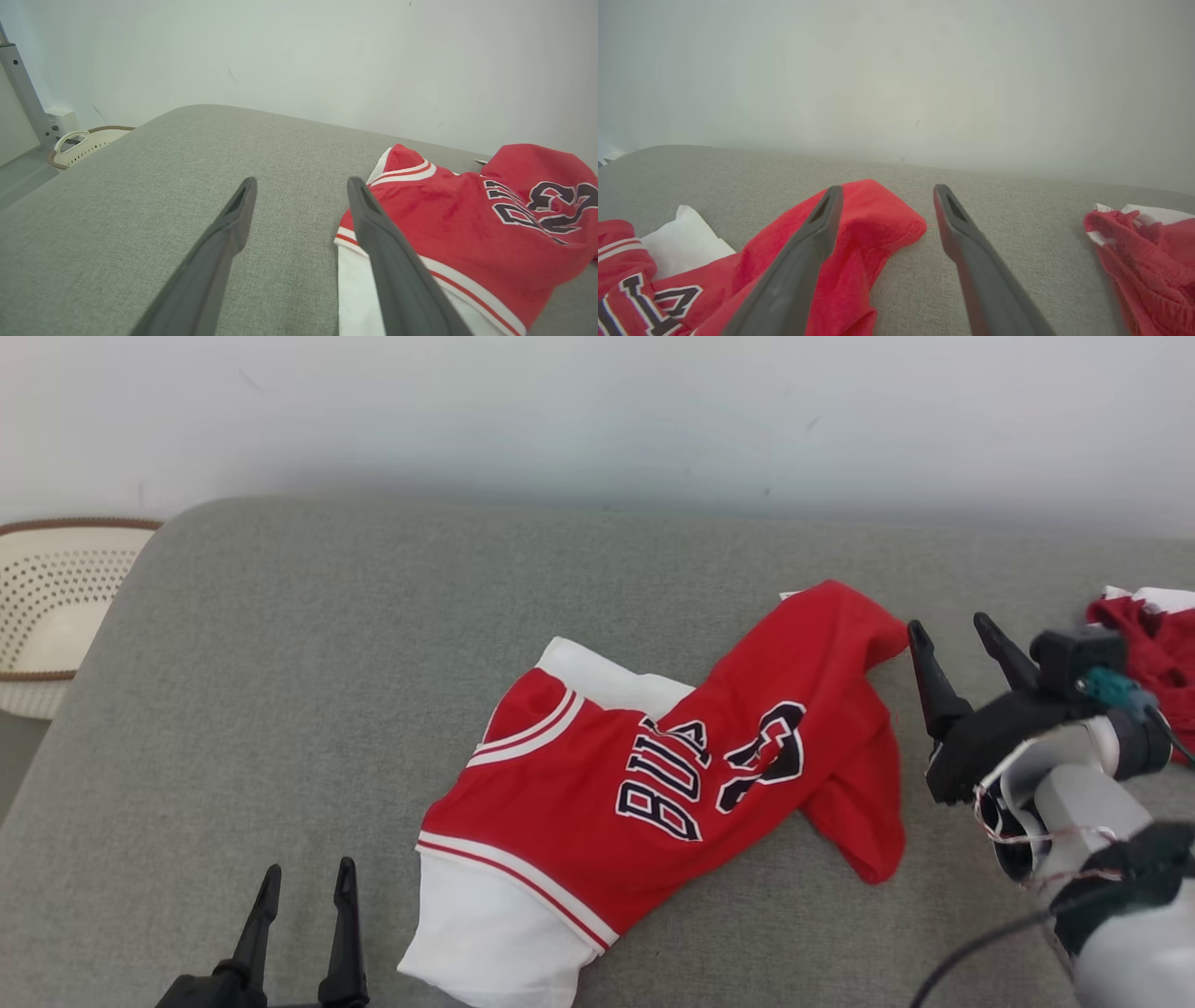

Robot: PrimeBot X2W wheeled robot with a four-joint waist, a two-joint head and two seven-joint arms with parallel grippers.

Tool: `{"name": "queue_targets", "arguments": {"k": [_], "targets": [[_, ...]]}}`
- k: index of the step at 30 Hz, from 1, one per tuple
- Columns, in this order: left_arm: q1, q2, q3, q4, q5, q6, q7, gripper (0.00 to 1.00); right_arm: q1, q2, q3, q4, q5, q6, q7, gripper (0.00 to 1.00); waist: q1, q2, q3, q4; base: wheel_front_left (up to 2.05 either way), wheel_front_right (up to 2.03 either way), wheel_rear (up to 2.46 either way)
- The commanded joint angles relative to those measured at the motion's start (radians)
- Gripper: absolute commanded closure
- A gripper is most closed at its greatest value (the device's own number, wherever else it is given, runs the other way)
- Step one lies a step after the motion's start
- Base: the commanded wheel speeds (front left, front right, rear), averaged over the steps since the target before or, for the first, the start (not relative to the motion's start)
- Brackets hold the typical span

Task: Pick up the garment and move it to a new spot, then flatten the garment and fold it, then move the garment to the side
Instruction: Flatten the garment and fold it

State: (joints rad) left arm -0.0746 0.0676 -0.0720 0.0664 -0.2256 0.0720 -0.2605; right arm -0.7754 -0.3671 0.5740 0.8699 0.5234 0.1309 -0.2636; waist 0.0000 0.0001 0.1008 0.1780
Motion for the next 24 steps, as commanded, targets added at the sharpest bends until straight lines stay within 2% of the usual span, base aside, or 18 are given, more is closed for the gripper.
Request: {"name": "queue_targets", "arguments": {"k": [1,9,14,24], "targets": [[0.019,0.001,0.008,-0.001,0.009,-0.003,-0.004,0.0,0.049,-0.006,-0.016,-0.044,-0.001,0.0,-0.002,0.0,0.0,-0.0001,-0.02,-0.019,0.0,0.0,0.0],[0.046,0.0,0.041,-0.018,0.021,-0.004,-0.004,0.0,0.314,0.014,-0.092,-0.234,-0.022,0.0,-0.003,0.0,0.0,-0.0001,-0.039,-0.038,0.0,0.0,0.0],[0.055,-0.003,0.046,-0.025,0.026,-0.006,-0.004,0.0,0.418,0.043,-0.114,-0.313,-0.047,0.0,0.002,0.0,0.0,-0.0001,-0.036,-0.042,0.0,0.0,0.0],[0.046,-0.009,0.045,-0.024,0.025,-0.011,-0.004,0.0,0.56,0.088,-0.171,-0.43,-0.09,0.0,0.09,0.0,0.0,-0.0001,-0.025,-0.026,0.0,0.0,0.0]]}}
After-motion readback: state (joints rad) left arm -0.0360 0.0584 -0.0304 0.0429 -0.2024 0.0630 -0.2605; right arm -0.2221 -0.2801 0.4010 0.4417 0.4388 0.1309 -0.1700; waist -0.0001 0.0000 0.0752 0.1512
